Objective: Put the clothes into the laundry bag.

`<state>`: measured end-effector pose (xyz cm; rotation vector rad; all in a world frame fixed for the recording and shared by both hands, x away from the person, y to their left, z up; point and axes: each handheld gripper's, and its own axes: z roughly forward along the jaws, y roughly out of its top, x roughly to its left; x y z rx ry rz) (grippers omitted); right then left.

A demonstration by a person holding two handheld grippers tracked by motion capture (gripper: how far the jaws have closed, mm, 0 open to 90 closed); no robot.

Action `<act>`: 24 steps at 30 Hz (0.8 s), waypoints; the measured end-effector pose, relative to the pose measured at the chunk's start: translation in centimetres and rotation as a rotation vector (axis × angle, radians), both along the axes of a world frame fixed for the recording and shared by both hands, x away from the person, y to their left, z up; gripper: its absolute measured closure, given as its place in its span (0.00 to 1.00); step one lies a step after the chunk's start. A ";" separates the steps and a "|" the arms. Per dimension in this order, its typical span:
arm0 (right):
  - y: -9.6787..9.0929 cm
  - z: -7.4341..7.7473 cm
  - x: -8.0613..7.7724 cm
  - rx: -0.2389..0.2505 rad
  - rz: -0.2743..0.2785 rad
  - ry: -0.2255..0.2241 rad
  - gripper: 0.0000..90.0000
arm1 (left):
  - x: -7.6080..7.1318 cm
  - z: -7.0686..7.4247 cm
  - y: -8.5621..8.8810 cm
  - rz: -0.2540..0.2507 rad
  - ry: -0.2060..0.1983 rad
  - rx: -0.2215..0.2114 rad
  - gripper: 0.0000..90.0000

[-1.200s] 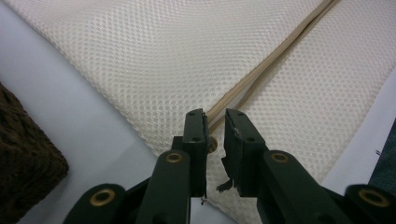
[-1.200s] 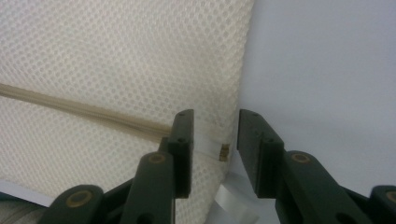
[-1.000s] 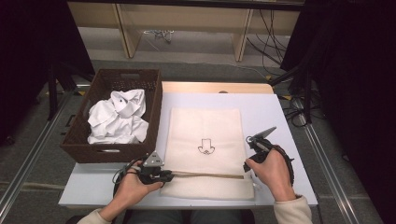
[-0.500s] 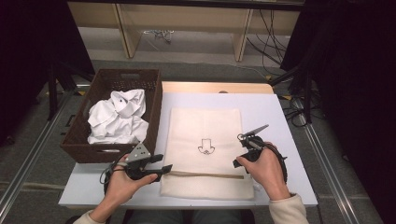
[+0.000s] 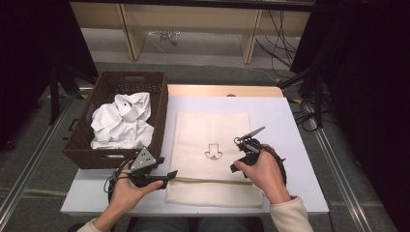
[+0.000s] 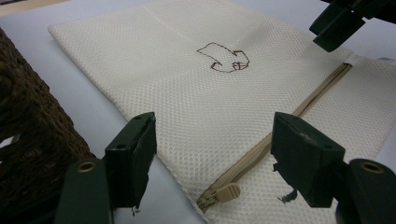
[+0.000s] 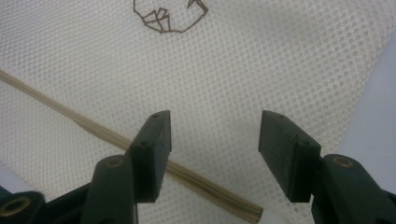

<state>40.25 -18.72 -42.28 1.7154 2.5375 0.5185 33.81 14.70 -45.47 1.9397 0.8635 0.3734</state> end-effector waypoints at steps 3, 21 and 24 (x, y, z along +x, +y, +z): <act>0.1 -0.1 0.1 -0.010 0.023 -0.015 0.50 | -0.1 0.0 -0.1 0.011 0.022 -0.019 0.34; 3.5 -1.0 -0.6 -0.010 0.143 0.016 0.47 | -0.2 0.4 -0.4 -0.026 0.029 -0.027 0.36; 3.9 -1.2 -0.4 -0.022 0.196 0.005 0.47 | -0.2 0.4 -0.4 -0.019 0.029 -0.020 0.36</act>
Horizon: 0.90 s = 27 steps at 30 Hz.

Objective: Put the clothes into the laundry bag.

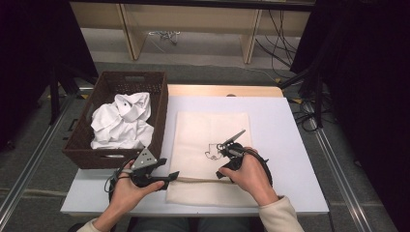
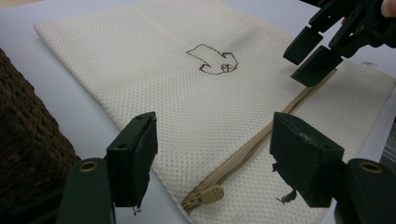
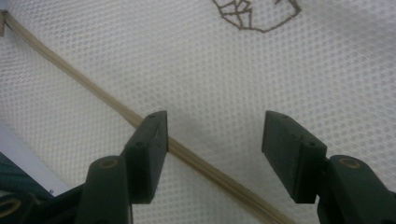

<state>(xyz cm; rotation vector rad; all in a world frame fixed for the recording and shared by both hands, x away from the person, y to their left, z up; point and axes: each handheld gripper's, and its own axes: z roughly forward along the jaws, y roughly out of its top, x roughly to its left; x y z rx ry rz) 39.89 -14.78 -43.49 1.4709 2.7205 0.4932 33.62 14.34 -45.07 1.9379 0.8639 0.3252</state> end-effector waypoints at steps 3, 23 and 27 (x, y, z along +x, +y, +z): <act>0.8 -0.1 -0.1 0.001 0.006 0.009 0.47 | 0.1 0.0 -0.1 -0.001 0.000 0.002 0.36; 3.1 -2.1 0.2 -0.051 0.061 0.026 0.45 | 0.2 -0.6 -0.4 -0.018 0.022 0.003 0.36; 3.3 -2.1 0.0 -0.069 0.077 0.014 0.44 | 0.1 -0.6 -0.5 -0.024 0.033 0.007 0.36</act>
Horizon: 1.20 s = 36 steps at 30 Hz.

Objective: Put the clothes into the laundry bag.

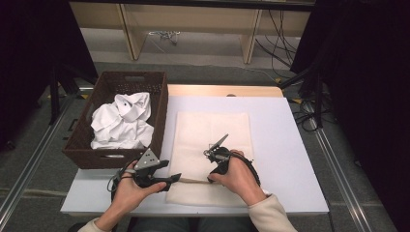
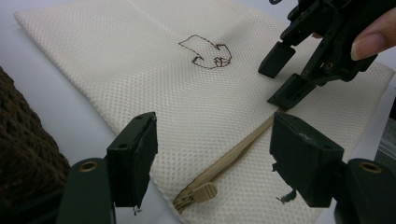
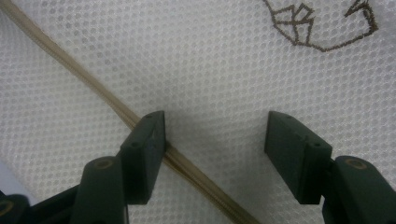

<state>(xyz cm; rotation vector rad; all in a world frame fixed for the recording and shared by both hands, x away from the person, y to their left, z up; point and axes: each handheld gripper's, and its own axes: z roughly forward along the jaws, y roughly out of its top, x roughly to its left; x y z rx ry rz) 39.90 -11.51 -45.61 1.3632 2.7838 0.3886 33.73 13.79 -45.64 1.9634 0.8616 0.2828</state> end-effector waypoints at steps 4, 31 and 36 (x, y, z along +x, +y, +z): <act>-0.1 -0.1 -0.1 0.021 -0.003 -0.007 0.43 | 0.0 0.0 0.0 -0.004 -0.006 -0.002 0.36; -0.4 -0.1 0.2 -0.029 0.042 -0.052 0.65 | 0.0 -0.2 0.0 0.007 0.011 0.004 0.36; -0.4 -0.1 0.3 -0.034 0.032 -0.054 0.75 | 0.1 -0.3 0.0 0.005 0.005 0.006 0.36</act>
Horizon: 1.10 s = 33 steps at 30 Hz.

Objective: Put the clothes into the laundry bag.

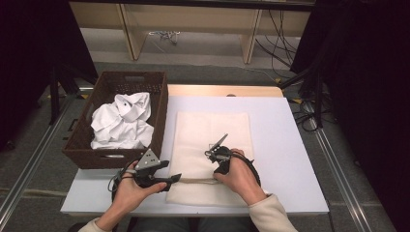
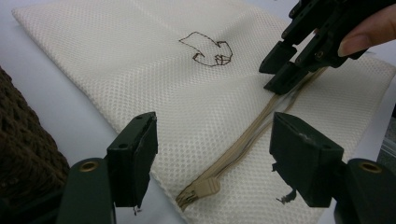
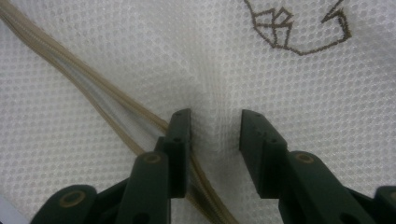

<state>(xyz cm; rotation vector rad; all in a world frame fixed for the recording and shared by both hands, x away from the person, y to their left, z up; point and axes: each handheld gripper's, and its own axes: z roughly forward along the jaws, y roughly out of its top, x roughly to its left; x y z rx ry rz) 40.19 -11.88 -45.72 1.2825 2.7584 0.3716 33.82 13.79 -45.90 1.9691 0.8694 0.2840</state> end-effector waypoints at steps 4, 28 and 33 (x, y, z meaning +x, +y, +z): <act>0.0 0.0 0.0 -0.001 0.009 -0.015 0.83 | 0.0 0.1 0.0 -0.011 -0.018 -0.004 0.36; -0.7 2.4 0.0 0.106 -0.060 -0.106 0.99 | 0.0 0.6 0.2 0.010 -0.055 -0.030 0.35; -0.7 3.5 -0.4 0.166 -0.086 -0.178 0.99 | -0.3 1.2 0.2 0.024 -0.074 -0.064 0.34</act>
